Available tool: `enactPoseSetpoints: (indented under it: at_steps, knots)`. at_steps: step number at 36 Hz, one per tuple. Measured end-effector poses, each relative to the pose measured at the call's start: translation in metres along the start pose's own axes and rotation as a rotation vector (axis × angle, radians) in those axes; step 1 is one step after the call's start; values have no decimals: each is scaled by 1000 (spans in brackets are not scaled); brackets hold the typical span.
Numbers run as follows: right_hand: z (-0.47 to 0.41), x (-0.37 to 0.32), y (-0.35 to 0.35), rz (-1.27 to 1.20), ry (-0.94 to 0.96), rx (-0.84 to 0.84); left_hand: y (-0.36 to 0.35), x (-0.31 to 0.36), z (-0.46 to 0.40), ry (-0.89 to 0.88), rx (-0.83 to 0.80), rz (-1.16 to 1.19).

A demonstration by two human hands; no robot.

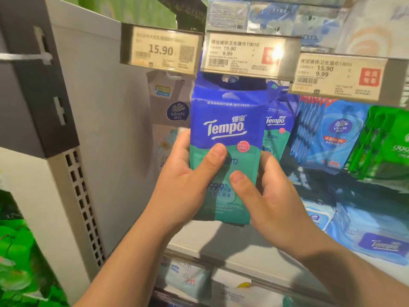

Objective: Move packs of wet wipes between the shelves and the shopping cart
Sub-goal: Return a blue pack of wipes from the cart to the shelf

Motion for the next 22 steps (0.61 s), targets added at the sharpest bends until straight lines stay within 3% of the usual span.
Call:
enactPoseSetpoints:
  at_steps: [11, 22]
  knots:
    - [-8, 24, 0, -7, -211, 142, -4, -17, -35, 194, -14, -95]
    - [-16, 36, 10, 117, -229, 149, -11, -51, -26, 251, 65, -190]
Point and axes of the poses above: each hand's wrist, its own z-axis away from the middle knuckle, its own y-axis out of the back of the hand, x = y × z, the point moved 1 cm from there along -z, towards the middle knuckle, and after that the axes turned 13 degrees about y, right-handed, at the moved point
